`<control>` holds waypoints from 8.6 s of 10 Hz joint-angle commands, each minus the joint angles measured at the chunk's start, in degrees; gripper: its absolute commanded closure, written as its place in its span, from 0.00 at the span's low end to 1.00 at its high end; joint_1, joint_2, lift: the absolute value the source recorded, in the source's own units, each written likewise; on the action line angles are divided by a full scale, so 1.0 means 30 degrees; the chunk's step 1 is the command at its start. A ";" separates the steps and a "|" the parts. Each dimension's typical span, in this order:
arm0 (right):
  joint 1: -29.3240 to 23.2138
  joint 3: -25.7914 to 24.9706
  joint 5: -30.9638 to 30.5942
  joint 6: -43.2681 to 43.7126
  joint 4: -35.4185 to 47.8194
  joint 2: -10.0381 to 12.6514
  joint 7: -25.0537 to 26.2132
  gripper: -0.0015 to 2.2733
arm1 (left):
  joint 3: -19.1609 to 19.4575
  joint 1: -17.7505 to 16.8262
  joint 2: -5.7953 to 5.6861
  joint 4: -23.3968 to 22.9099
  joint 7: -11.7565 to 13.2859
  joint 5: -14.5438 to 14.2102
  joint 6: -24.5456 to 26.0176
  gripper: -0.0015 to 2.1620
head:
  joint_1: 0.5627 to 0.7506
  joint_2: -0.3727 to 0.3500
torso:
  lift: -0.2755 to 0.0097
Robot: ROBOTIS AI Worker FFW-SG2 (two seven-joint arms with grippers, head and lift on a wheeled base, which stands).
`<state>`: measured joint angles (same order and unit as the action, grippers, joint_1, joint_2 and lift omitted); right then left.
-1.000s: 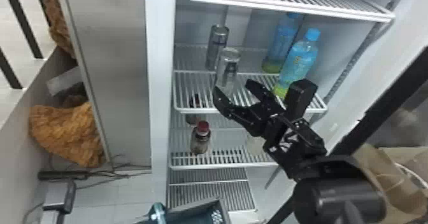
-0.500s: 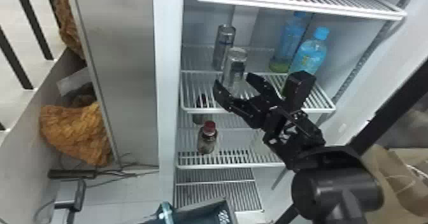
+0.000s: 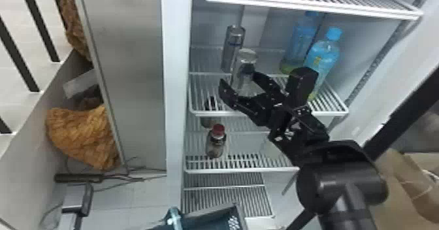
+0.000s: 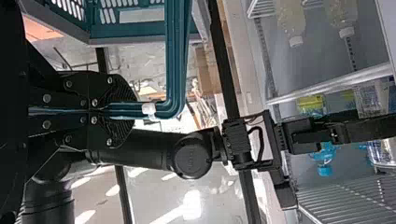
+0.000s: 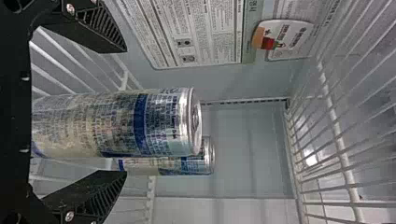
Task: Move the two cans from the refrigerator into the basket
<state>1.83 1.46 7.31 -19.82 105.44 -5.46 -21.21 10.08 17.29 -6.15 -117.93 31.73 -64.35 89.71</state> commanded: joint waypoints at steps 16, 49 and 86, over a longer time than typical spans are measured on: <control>-0.2298 -0.0257 0.1219 -0.0047 0.3409 -0.0466 0.0068 0.47 | -0.0047 -0.0047 -0.0088 0.0005 0.0000 -0.0030 0.0105 0.55 | 0.70 0.25 | 0.84; -0.8345 -0.0409 0.2895 -1.3969 0.8331 -0.2312 -0.9219 0.47 | 0.0448 0.0000 0.0205 0.0005 0.0000 -0.0030 0.0105 0.55 | 0.70 0.39 | 0.84; -0.1642 -0.1894 0.2209 0.0328 0.2190 -0.0437 -0.1075 0.06 | 0.0296 0.0047 0.0088 0.0005 0.0000 -0.0183 0.0105 0.55 | 0.70 0.18 | 0.84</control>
<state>-4.18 -4.65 14.26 -19.08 113.13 -6.78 -24.53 11.03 17.44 -5.88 -117.91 31.73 -64.90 89.72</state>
